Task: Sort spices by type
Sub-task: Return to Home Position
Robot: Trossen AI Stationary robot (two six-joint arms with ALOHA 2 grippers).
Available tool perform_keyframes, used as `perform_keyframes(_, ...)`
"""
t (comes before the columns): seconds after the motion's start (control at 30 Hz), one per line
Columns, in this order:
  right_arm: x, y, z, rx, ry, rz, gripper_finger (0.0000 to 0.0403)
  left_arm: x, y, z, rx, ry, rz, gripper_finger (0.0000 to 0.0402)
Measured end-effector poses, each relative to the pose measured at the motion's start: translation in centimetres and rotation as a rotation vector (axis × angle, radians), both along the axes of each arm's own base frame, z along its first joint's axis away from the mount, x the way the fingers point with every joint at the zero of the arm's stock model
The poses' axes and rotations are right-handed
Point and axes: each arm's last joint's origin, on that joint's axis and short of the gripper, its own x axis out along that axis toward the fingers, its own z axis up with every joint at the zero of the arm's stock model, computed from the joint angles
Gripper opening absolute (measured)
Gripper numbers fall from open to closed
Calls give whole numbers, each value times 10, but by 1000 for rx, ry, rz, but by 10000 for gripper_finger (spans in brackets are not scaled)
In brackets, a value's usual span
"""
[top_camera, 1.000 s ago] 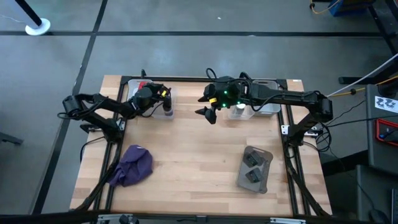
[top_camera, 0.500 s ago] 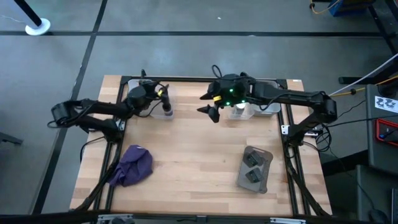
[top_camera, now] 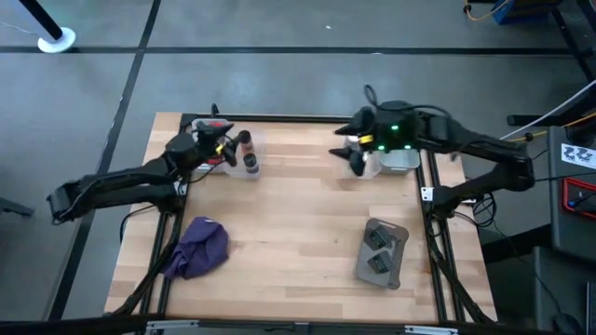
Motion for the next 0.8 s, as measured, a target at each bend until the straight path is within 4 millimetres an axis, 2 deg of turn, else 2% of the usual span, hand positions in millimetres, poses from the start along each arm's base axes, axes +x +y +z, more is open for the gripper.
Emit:
perform_keyframes(0.13,-30,3,10,-37,-4,-70,293,-7,-16,0,-48,18,-131,235)
perform_keyframes(0.23,-49,6,1,-34,-3,-79,293,-11,-27,-3,-130,25,-211,235)
perform_keyframes(0.37,-73,10,-26,-2,-27,-96,293,-11,-40,-9,-143,109,-340,235)
perform_keyframes(0.57,-109,17,-74,10,-130,-106,293,-9,-55,-4,-80,96,-463,235)
perform_keyframes(0.8,-157,26,-121,75,-297,-133,293,-20,-69,0,-75,73,-550,235)
